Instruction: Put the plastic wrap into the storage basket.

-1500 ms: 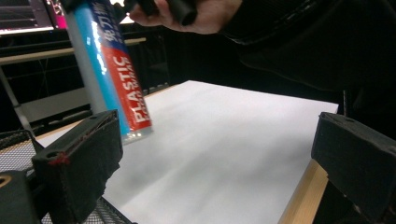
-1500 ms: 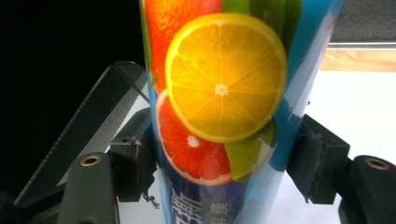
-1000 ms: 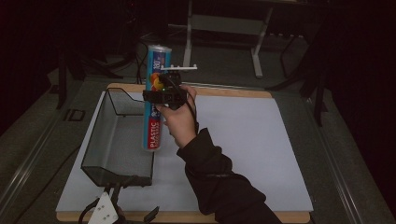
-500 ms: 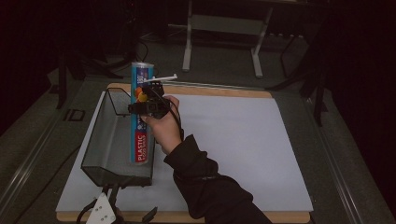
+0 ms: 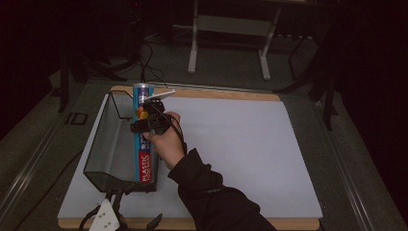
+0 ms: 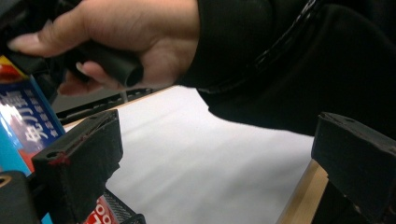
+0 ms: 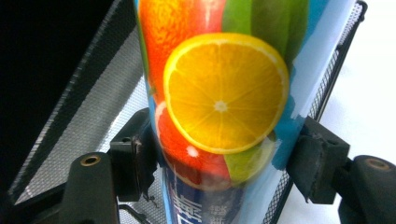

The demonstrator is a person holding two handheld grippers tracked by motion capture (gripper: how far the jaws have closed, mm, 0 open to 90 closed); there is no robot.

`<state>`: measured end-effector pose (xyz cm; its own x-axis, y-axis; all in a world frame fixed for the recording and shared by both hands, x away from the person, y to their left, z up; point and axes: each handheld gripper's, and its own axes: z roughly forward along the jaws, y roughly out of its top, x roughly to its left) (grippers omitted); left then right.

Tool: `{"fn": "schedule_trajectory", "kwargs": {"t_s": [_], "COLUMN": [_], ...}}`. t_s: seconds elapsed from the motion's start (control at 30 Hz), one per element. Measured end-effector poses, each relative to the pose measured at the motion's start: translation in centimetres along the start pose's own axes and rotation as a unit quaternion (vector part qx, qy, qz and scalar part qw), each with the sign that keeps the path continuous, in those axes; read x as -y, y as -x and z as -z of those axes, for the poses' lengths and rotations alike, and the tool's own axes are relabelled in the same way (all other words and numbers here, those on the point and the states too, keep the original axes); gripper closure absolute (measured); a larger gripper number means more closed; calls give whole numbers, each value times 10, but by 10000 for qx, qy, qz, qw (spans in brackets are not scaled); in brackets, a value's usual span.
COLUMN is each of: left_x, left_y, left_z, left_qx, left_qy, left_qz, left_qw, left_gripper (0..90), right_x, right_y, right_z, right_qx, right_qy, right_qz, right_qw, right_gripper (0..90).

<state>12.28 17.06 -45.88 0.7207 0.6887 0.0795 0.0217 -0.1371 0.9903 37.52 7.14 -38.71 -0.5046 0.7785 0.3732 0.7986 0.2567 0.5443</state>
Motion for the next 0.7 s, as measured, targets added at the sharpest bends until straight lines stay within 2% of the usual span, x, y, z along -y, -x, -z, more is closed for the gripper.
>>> {"fn": "schedule_trajectory", "kwargs": {"t_s": [0.17, 0.33, 0.43, 0.7], "left_x": [0, 0, 0, 0], "left_y": [-1, 0, -1, -2], "left_z": [0, 1, 2, 2], "left_qx": [8, 2, -2, 0], "left_qy": [-10, 8, 12, 15], "left_qz": [20, -1, -2, 26], "left_qw": [10000, 10000, 10000, 10000], "left_gripper": [27, 27, 27, 27], "right_x": [1, 2, 3, -1], "right_y": [-1, 1, 5, 7], "right_z": [-5, -16, -23, -43], "right_qx": [67, 95, 153, 264], "right_qy": [-37, 214, 340, 407], "right_qz": [-24, -83, -238, -360], "right_qw": [10000, 9997, 9990, 9982], "right_gripper": [320, 320, 319, 319]}}
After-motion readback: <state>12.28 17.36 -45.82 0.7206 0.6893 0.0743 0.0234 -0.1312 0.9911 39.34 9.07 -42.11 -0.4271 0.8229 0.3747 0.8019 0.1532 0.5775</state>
